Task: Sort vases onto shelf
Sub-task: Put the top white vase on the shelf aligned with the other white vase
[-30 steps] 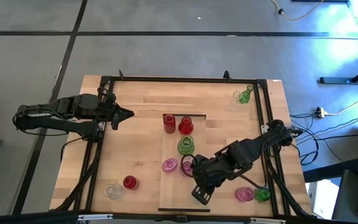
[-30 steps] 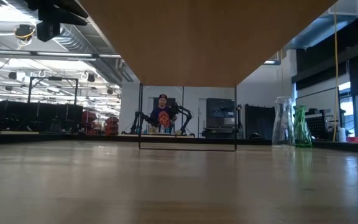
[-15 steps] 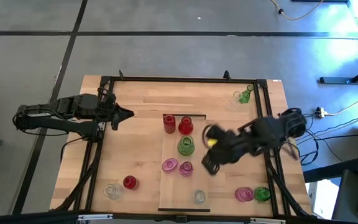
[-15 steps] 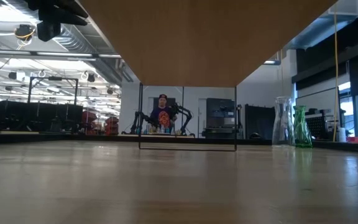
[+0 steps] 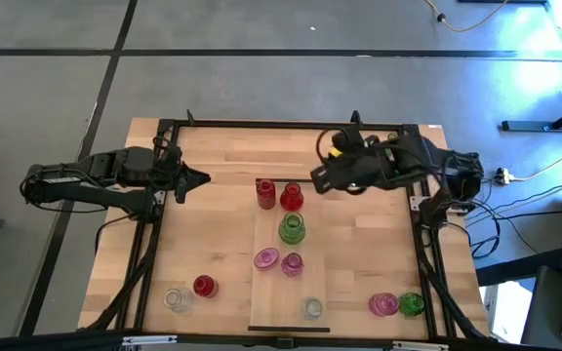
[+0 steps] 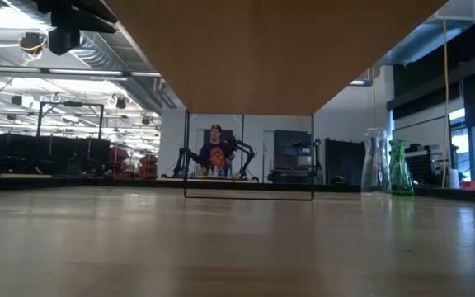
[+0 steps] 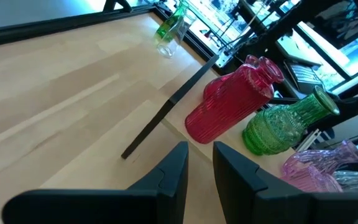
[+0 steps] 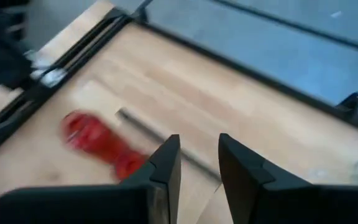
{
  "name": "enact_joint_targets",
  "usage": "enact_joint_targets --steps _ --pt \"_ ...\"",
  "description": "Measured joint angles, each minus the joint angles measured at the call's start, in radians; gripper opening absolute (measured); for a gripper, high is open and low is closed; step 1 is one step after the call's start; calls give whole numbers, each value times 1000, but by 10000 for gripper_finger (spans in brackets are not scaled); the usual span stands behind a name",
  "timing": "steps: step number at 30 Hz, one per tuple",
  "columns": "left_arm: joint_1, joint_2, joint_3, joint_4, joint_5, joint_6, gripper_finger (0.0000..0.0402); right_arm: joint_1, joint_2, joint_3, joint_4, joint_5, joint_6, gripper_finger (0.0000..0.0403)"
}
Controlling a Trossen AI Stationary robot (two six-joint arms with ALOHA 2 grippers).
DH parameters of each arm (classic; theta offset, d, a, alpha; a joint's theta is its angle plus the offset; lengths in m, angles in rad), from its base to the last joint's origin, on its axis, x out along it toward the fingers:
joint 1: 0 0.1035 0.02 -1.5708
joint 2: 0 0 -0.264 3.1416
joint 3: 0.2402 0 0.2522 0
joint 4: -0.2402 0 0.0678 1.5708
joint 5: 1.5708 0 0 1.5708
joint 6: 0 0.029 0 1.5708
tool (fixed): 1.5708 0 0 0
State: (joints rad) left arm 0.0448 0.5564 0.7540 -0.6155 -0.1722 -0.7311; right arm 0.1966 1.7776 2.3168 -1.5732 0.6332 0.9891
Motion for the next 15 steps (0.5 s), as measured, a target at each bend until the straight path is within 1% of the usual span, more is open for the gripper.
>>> enact_joint_targets --steps 2,8,11,15 --pt "0 0 0 0 -6 0 68 -38 1 -20 2 30 -23 92" --pt "0 0 0 -1 -71 -14 68 -168 -25 -88 0 107 -61 92" --pt "0 0 0 -2 -61 3 68 -204 -24 -109 3 111 -87 92" --pt "0 0 0 -2 -54 8 68 -253 -23 -177 2 122 -136 92"
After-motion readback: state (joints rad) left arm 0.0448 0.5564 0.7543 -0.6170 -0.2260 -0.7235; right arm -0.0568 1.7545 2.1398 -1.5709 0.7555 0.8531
